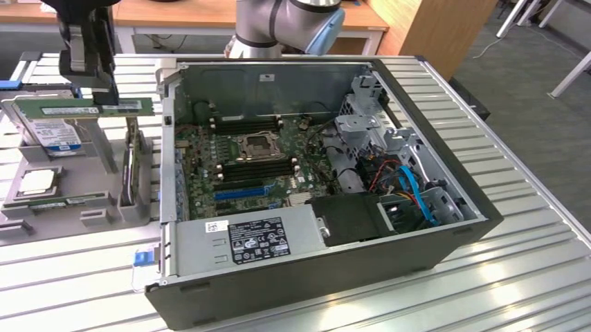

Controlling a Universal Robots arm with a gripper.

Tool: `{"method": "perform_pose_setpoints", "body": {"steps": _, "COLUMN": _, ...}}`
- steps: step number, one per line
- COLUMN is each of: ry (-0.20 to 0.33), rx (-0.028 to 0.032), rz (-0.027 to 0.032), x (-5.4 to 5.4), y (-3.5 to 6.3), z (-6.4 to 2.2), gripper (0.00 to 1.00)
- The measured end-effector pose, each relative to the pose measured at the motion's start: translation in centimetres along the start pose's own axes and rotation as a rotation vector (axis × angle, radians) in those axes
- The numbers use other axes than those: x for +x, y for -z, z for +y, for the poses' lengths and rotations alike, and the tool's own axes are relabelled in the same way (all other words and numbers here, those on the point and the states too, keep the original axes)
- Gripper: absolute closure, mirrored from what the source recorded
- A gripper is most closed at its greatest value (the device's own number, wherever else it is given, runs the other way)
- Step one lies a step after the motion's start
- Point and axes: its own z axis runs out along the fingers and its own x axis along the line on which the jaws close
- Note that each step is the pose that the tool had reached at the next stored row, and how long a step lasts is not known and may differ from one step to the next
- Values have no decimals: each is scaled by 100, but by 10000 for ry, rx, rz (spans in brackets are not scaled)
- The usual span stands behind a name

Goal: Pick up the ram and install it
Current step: 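Pick up the ram and move it above insertion slot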

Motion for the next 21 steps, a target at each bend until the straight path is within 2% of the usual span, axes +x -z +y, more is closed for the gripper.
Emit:
{"method": "perform_pose_setpoints", "body": {"steps": 2, "ry": -2, "rx": -22, "rz": 1, "x": -1, "y": 10, "z": -103, "gripper": 88}}
{"method": "perform_pose_setpoints", "body": {"steps": 21, "ry": -4, "rx": -56, "rz": 0, "x": -2, "y": 31, "z": -315, "gripper": 88}}
